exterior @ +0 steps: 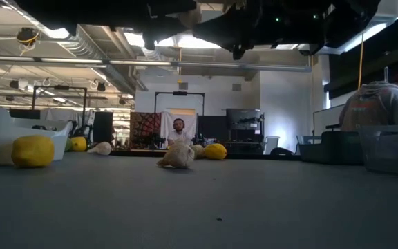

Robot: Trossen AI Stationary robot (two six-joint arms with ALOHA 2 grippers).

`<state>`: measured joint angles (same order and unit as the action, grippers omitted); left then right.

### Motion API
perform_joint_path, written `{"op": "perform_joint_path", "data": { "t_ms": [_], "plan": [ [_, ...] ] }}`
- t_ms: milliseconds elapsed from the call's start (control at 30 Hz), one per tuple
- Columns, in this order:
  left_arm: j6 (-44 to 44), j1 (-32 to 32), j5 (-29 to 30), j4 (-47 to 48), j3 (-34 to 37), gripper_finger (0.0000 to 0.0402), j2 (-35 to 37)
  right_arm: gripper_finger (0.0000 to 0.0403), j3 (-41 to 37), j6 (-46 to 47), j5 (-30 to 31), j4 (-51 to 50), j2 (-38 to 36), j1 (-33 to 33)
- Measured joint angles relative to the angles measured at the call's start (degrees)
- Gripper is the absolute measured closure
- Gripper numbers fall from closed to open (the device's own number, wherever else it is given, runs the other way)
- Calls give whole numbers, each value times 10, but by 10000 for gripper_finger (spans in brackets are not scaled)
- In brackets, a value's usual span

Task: Sort produce into baskets
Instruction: Put the garlic into the white bin

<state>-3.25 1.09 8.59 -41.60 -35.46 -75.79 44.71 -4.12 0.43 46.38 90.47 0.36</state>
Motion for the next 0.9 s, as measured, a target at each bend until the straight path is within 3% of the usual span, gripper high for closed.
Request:
{"op": "perform_joint_path", "data": {
  "t_ms": [133,400,567,767,900],
  "plan": [
    [0,0,0,-7,0,174,-1,374,6,0,0,0,12,0],
    [1,0,-1,-7,0,255,-1,374,9,22,-7,0,14,0],
    [1,1,-1,-8,0,261,0,368,13,41,-15,-4,14,0],
    [6,1,-11,-3,0,244,2,302,14,31,-18,-3,14,1],
    [10,1,-14,20,0,246,21,253,15,26,-52,-24,1,1]
  ]
}}
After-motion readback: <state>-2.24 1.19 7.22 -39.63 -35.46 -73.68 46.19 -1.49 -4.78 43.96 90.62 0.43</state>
